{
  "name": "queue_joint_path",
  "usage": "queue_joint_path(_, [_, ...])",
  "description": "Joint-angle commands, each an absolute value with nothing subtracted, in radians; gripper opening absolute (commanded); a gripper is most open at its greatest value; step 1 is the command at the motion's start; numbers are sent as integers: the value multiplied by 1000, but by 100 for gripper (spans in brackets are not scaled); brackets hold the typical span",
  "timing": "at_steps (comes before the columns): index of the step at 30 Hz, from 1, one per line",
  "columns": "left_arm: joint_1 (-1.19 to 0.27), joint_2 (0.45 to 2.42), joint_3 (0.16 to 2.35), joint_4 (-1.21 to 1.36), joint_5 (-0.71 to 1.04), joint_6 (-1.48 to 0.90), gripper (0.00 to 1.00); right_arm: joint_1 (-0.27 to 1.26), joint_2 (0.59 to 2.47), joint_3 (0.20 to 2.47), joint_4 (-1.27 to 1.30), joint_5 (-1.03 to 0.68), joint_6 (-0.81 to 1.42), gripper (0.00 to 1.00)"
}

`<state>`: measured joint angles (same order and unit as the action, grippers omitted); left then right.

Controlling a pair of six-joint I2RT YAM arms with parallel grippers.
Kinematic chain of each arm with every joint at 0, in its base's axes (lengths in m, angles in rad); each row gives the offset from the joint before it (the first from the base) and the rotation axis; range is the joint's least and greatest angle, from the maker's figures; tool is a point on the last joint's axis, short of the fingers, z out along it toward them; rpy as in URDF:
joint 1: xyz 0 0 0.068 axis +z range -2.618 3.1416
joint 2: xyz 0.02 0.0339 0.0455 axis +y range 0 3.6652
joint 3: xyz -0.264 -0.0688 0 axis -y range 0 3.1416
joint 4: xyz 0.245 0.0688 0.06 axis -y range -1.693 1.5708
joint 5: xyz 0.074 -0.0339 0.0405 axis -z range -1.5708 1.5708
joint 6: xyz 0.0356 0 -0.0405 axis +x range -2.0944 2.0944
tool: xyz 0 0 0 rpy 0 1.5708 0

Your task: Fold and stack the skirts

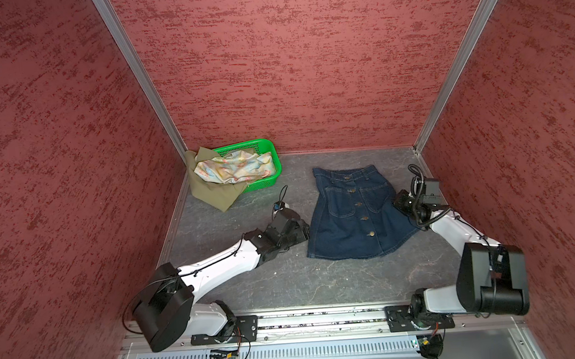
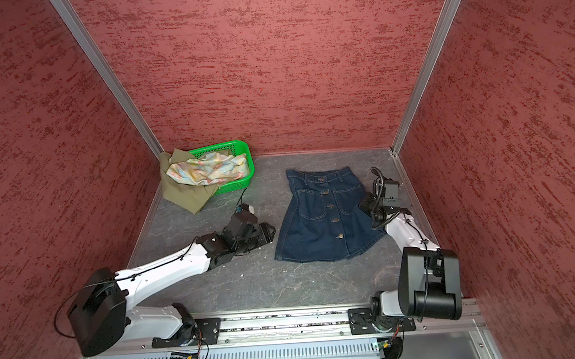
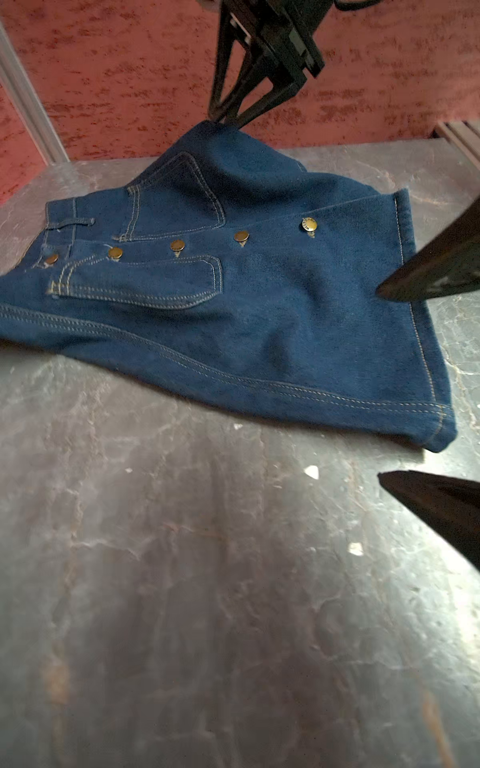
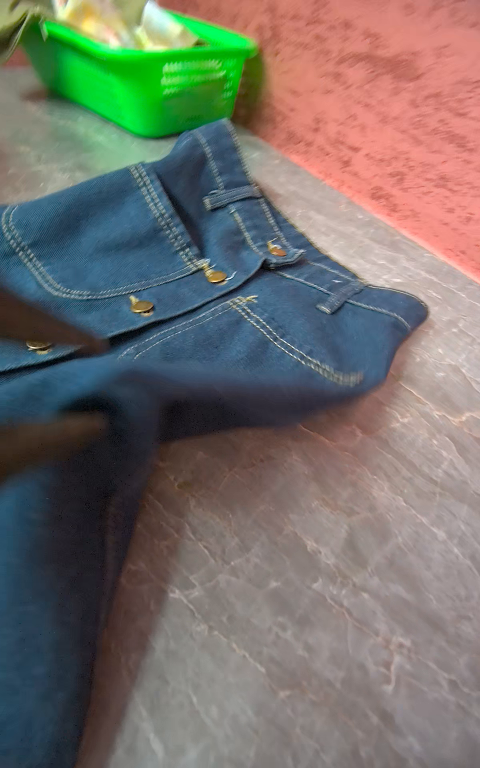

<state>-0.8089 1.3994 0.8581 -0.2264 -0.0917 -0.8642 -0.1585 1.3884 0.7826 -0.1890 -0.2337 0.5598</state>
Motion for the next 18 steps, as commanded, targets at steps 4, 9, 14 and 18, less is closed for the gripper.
queue_joint_path(4, [-861,1634,1060,-333,-68,-638,65,-156,1360,896,-279,-136,483,78])
queue_joint_path(9, [-897,1770,1145,-403,-38,-583,61,-67,1424,1047,-317,-141,398,80])
queue_joint_path(14, [-895,1828,1152,-425,32,-601,53,8,1523,1113,-295,-138,430,81])
queue_joint_path(18, [-845,1823,1103,-429,140,-630,48,33,1553,1125,-283,-128,441,81])
